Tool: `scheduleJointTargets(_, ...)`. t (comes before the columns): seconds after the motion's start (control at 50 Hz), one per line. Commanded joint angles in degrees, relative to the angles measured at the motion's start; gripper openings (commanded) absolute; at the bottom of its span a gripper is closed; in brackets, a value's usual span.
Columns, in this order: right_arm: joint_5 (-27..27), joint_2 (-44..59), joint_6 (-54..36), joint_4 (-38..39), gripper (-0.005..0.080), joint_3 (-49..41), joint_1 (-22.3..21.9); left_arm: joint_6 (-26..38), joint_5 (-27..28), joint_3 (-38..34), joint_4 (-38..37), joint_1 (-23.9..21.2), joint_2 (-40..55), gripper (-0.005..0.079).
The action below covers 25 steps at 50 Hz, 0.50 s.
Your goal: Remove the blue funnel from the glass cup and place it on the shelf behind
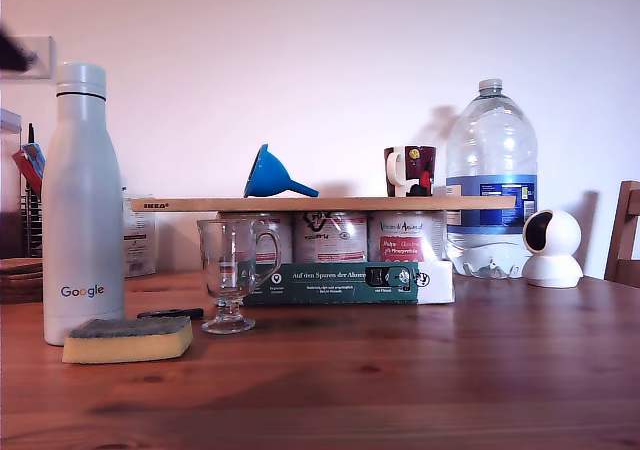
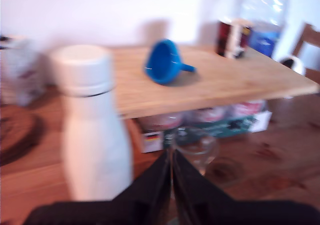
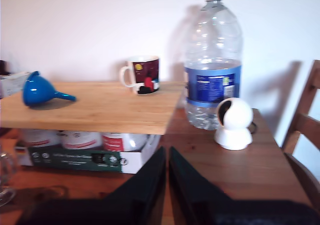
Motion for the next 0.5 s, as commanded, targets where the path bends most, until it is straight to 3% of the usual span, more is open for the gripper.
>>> scheduleJointTargets(0.0, 0.4, -0.1, -0.3, 0.1, -0.001, 1.0, -0.2, -0.3, -0.6, -2.6, -1.1, 0.8, -2.2, -0.0021)
scheduleJointTargets(0.26, 0.4, -0.1, -0.3, -2.6, -0.001, 1.0, -0.2, -0.2, -1.7, -8.6, -5.7, 4.3, -13.7, -0.0021)
scheduleJointTargets(0.48, 0.4, -0.1, -0.3, -10.0, -0.001, 1.0, -0.2, -1.1, -1.8, -9.9, -11.8, 5.0, -19.9, -0.0021)
